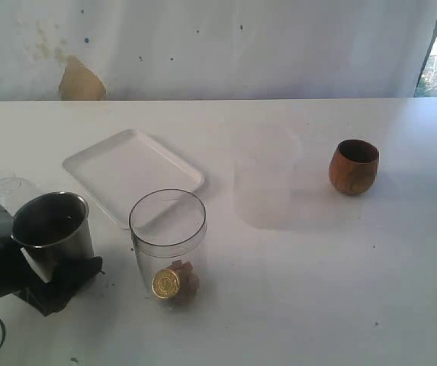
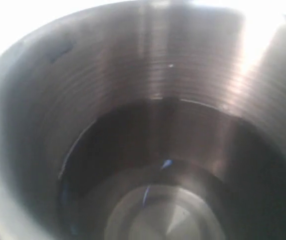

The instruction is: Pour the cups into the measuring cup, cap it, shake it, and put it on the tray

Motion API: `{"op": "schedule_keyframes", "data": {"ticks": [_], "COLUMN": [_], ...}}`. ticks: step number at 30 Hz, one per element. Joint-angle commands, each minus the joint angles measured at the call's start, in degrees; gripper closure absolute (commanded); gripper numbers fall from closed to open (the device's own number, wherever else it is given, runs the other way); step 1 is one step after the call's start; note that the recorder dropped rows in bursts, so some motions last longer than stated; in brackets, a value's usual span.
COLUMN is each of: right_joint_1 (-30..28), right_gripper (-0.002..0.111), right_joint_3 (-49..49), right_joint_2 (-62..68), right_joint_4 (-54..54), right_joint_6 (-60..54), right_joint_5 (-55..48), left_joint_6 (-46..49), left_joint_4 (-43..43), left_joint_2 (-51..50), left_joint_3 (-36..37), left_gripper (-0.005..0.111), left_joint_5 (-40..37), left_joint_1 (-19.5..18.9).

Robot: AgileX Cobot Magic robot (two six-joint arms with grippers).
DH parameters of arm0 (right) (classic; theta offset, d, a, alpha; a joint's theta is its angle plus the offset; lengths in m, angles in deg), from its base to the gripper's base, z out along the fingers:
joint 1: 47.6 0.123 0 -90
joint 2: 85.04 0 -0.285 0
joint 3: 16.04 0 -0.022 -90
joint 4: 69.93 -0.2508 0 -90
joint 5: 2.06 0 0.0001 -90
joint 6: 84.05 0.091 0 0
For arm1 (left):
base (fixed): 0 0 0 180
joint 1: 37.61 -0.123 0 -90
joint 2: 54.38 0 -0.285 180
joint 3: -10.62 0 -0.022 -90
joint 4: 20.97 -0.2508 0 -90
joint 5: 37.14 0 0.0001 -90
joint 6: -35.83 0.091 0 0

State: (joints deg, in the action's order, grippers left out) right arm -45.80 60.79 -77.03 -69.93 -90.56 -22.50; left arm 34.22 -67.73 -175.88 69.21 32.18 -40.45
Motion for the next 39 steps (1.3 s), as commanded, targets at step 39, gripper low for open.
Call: {"op": "schedule_keyframes", "data": {"ticks": [39], "right_joint_1": [-0.2], "right_gripper": [0.108], "right_joint_3": [0.4], "right_joint_2": [-0.2], "right_joint_4": [0.0], "right_joint_6": [1.1], "right_joint_5": [0.4], "left_joint_6": [-1.3], "left_joint_4": [-1.7], "left_joint_2": [0.0], "left_joint_3": [-1.5], "left_gripper": [0.003], "left_joint_5": [0.7], "left_joint_1": [0.2]}}
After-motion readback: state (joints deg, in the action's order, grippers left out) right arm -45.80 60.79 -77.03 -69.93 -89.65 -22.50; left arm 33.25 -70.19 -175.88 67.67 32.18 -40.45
